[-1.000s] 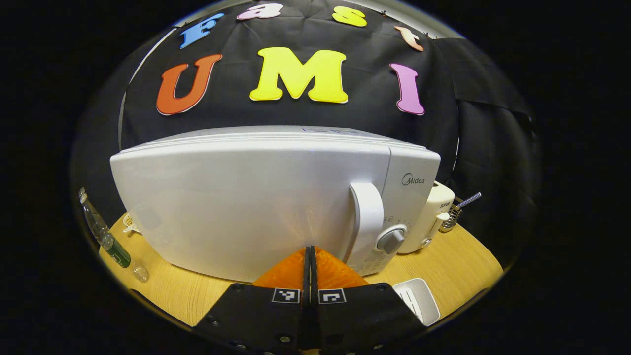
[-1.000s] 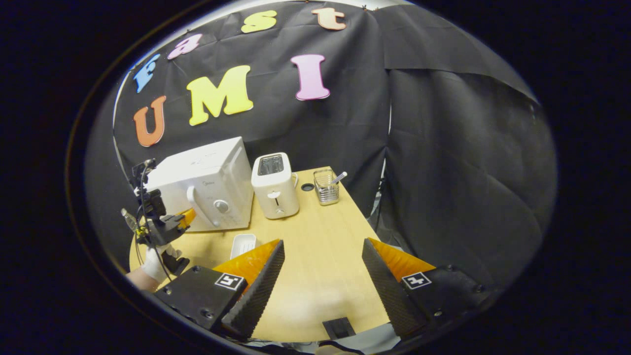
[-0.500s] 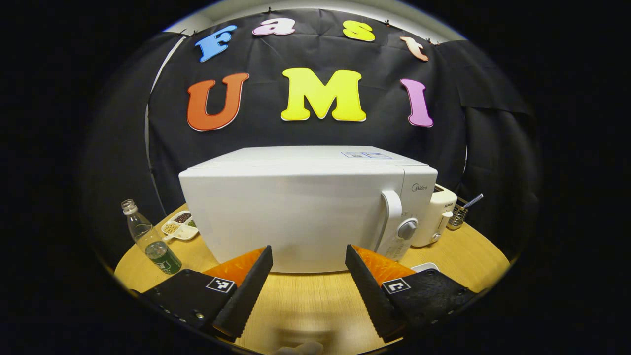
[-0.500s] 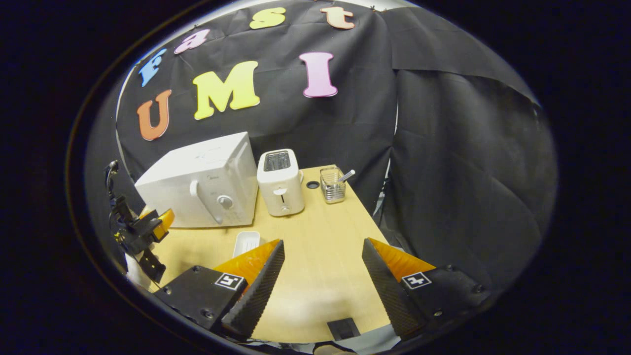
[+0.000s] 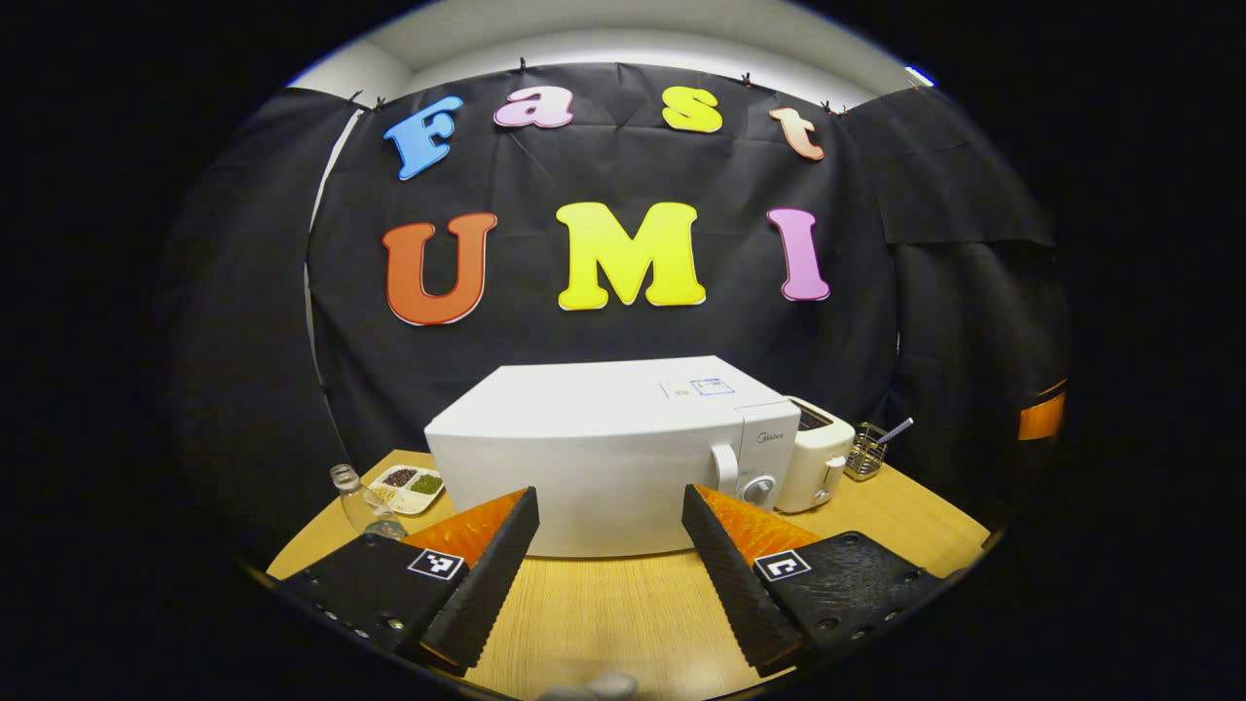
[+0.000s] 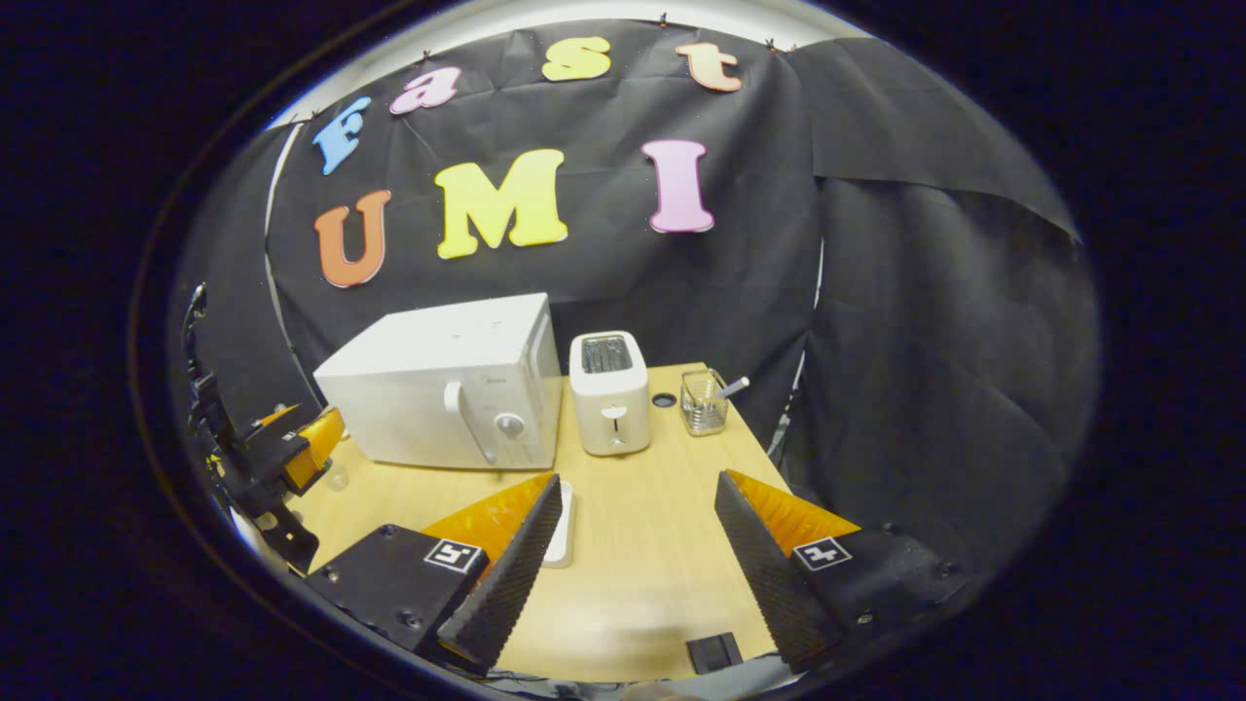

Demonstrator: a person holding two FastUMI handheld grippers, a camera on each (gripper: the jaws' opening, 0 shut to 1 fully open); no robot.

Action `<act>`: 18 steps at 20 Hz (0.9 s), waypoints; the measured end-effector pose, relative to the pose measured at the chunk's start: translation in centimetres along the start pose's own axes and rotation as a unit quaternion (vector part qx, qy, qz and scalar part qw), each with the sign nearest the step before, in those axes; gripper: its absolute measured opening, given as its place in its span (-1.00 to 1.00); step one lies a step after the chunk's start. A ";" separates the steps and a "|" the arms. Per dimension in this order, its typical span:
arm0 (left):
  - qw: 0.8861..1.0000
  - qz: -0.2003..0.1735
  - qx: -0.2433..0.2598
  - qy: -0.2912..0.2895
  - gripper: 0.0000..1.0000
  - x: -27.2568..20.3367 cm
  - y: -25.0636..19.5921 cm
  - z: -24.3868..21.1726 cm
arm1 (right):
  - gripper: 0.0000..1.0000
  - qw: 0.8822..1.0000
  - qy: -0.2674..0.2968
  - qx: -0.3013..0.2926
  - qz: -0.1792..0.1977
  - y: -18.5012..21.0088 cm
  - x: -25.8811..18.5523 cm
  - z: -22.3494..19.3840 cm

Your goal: Open the microwave oven with the left hand, put the food in, and close the microwave oven.

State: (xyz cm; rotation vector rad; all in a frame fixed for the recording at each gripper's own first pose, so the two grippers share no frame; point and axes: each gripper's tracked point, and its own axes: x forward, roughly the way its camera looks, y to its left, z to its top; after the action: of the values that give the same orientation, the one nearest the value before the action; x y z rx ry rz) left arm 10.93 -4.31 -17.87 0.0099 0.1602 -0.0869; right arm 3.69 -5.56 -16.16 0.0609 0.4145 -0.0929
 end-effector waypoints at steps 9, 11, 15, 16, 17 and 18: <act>0.999 0.012 0.011 -0.046 0.85 -9.2 1.7 9.4 | 1.00 0.991 -0.127 0.002 0.032 5.1 -4.7 7.9; 0.998 0.024 0.021 -0.062 0.91 -10.5 2.7 11.3 | 1.00 0.988 -0.149 -0.001 0.036 6.1 -5.8 9.1; 0.997 0.024 0.017 -0.071 0.92 -12.3 3.1 12.8 | 0.82 0.983 -0.176 -0.005 0.047 7.6 -7.5 10.7; 0.997 0.019 0.013 -0.073 0.91 -12.6 3.0 12.9 | 1.00 0.983 -0.179 -0.006 0.048 7.9 -7.8 10.8; 0.997 0.016 0.010 -0.074 0.91 -13.0 3.0 13.1 | 1.00 0.982 -0.181 -0.006 0.050 8.0 -8.1 11.0; 0.997 0.016 0.009 -0.077 0.91 -13.2 3.0 13.3 | 0.82 0.982 -0.184 -0.008 0.051 8.2 -8.4 11.1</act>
State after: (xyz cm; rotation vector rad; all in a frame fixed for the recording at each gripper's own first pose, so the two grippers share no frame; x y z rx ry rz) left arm 0.27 -0.41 -2.66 0.0232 0.0054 -0.0558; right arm 1.31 2.39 -2.31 0.0486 0.0425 0.0010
